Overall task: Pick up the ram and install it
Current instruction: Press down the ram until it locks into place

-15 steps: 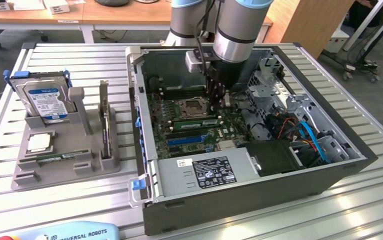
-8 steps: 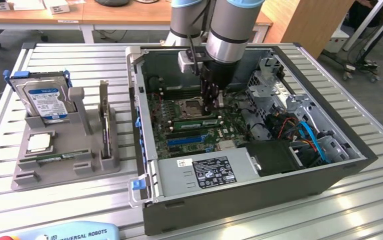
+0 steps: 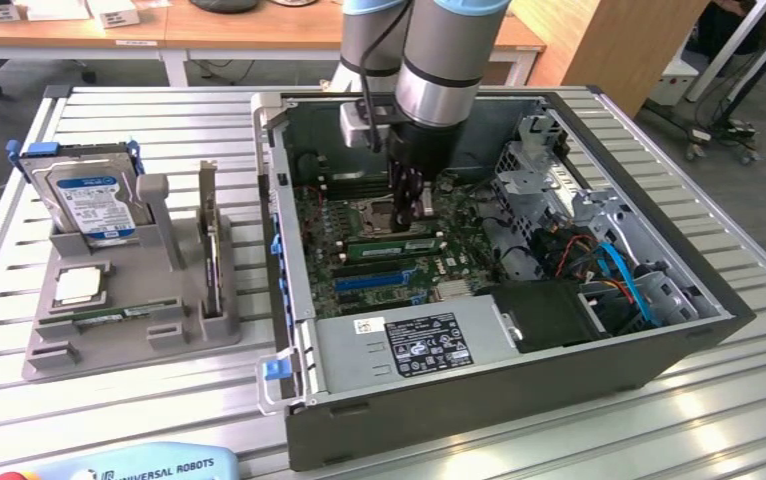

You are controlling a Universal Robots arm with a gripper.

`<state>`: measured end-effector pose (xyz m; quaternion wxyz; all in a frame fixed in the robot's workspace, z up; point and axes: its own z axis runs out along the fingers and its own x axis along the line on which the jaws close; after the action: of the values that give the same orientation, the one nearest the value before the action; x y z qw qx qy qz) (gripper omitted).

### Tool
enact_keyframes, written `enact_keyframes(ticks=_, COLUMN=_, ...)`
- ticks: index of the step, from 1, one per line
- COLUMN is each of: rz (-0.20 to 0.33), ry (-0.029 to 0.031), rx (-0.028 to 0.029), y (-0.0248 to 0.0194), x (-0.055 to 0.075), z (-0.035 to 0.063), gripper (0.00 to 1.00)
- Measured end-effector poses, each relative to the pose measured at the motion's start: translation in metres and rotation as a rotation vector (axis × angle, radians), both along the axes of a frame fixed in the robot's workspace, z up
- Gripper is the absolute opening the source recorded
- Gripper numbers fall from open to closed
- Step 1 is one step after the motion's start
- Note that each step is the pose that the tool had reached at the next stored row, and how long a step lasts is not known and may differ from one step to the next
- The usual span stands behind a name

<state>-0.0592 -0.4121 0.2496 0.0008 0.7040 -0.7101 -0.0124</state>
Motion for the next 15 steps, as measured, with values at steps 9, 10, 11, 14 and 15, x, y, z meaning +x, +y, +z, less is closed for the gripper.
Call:
enact_keyframes(ticks=9, rz=0.000, ry=0.0000, rx=0.0000, y=0.0000, x=-0.018, z=-0.0003, gripper=0.10)
enact_keyframes(ticks=10, rz=0.000, ry=0.0000, rx=0.0000, y=0.0000, x=-0.020, z=-0.0003, gripper=0.10)
enact_keyframes(ticks=11, rz=0.000, ry=-0.0001, rx=0.0001, y=0.0000, x=-0.021, z=-0.0004, gripper=0.10)
enact_keyframes(ticks=14, rz=0.000, ry=0.0000, rx=0.0000, y=0.0001, x=-0.023, z=-0.0004, gripper=0.10)
enact_keyframes(ticks=15, rz=0.000, ry=0.0000, rx=0.0000, y=0.0000, x=-0.023, z=-0.0004, gripper=0.10)
